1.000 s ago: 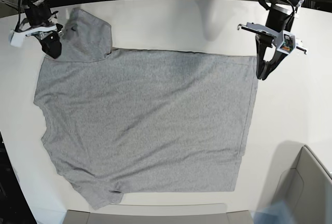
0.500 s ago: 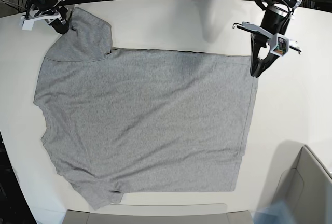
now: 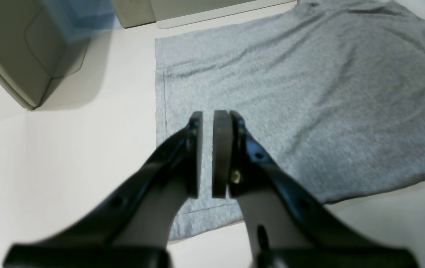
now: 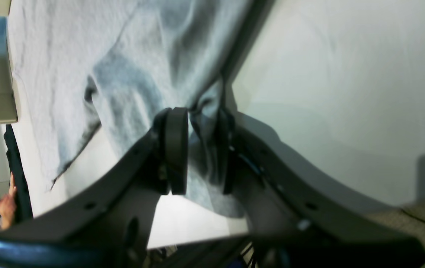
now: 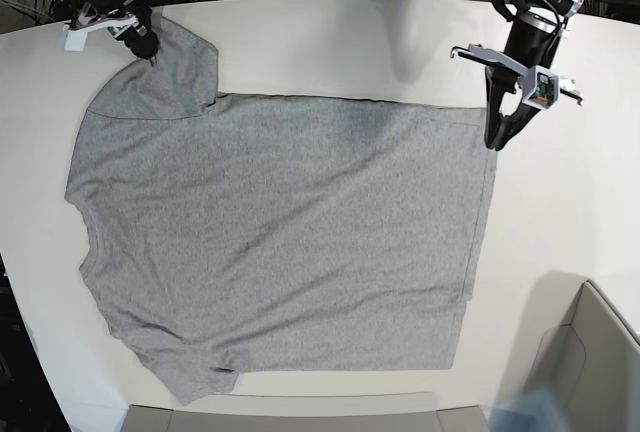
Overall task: Fold the T-shirt properly
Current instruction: 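Grasp the shirt's shoulder edge corners with the left and right grippers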
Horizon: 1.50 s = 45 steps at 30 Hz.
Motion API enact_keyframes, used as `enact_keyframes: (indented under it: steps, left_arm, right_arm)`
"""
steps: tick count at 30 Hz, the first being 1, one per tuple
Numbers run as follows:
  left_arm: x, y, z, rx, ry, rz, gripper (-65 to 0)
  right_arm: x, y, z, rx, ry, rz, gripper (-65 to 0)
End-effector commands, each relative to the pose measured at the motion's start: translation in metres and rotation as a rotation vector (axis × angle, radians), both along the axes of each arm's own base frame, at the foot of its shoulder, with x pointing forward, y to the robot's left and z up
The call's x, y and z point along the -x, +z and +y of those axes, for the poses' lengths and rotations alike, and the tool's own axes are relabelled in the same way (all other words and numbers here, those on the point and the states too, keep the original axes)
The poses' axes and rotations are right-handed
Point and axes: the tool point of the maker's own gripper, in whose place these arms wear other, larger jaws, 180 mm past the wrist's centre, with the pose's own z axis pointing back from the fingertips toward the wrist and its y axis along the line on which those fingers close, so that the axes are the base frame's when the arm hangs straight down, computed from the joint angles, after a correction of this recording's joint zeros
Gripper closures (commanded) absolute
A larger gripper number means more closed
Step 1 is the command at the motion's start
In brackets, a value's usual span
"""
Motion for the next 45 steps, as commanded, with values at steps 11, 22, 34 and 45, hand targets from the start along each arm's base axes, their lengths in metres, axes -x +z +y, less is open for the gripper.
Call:
enact_keyframes:
  steps: [11, 22, 34, 45]
  left_arm:
    - [-0.006, -0.022, -0.007, 0.003, 0.020, 0.145, -12.7]
    - [-0.030, -0.043, 0.042, 0.164, 0.153, 0.415, -14.2]
    - [-0.025, -0.112, 0.072, 0.372, 0.230, 0.560, -14.2]
    - [-0.032, -0.128, 0.080, 0.416, 0.268, 0.571, -14.3]
  right_arm:
    - [0.010, -0.029, 0.033, 0.118, 0.172, 0.111, -14.2]
    - [0.012, -0.029, 0.030, 0.125, 0.172, 0.116, -14.2]
    - [0.012, -0.028, 0.029, 0.130, 0.184, 0.116, -14.2]
    - [0.012, -0.028, 0.029, 0.129, 0.185, 0.116, -14.2]
